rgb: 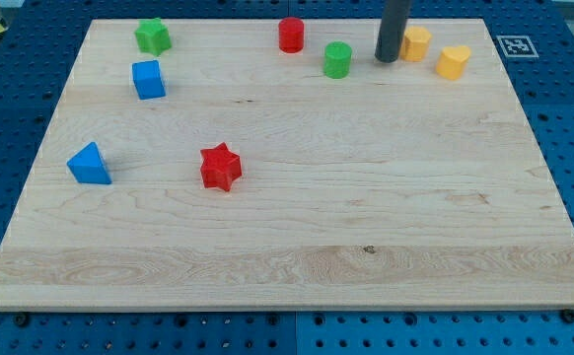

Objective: Place the blue cube at the center of the board

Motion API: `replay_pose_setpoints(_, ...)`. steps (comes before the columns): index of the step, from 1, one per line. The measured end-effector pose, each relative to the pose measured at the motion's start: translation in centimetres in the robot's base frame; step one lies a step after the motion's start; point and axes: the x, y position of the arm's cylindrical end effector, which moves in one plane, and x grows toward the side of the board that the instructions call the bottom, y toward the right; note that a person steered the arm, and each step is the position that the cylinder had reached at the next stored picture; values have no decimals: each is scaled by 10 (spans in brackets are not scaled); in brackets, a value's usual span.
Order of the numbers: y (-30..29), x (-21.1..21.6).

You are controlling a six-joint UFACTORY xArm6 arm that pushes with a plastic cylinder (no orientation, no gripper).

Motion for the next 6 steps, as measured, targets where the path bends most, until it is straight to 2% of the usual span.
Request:
replay_pose_setpoints(3, 47, -7)
replay_pose_setpoints(4, 18, -1)
replay_pose_setpoints(6, -18, 80)
